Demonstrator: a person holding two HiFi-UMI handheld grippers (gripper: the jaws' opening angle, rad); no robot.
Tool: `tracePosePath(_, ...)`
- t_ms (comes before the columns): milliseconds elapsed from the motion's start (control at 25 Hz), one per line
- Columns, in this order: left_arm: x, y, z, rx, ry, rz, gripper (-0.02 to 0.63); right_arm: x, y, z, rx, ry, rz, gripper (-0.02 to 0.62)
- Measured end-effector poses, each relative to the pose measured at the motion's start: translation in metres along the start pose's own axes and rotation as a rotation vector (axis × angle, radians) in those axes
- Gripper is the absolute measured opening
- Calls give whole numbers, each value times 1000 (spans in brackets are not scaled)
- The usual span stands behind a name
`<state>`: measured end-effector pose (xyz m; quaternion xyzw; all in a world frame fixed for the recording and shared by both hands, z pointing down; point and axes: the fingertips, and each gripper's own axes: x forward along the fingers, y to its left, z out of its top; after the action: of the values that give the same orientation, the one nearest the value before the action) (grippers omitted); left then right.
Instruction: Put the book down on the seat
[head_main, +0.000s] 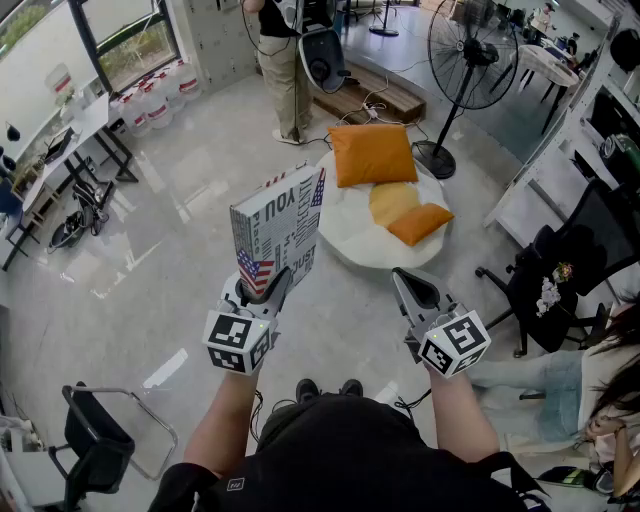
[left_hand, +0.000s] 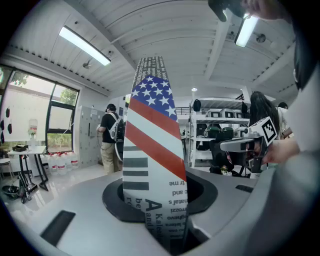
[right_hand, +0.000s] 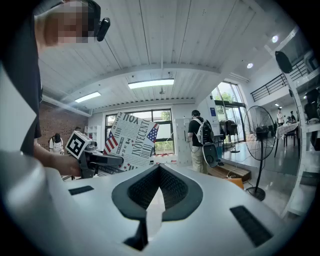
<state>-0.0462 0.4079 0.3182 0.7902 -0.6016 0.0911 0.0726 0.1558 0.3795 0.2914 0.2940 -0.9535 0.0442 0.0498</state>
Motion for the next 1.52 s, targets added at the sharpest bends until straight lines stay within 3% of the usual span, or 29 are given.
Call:
tracePosePath(400,7,6,-16,-13,25,-26,157,6,2,-10,19,30,-18,14)
tracePosePath(640,-16,45,-24,-24,35,-51,158,35,35,-4,52,38,-18,14)
tracePosePath(1160,-25,49,-27,-13,21,-15,156,33,34,-26,102,50,3,15)
tracePosePath(1520,-2,71,-48,-63,58,-2,156,55,12,-53,159,94,3,15)
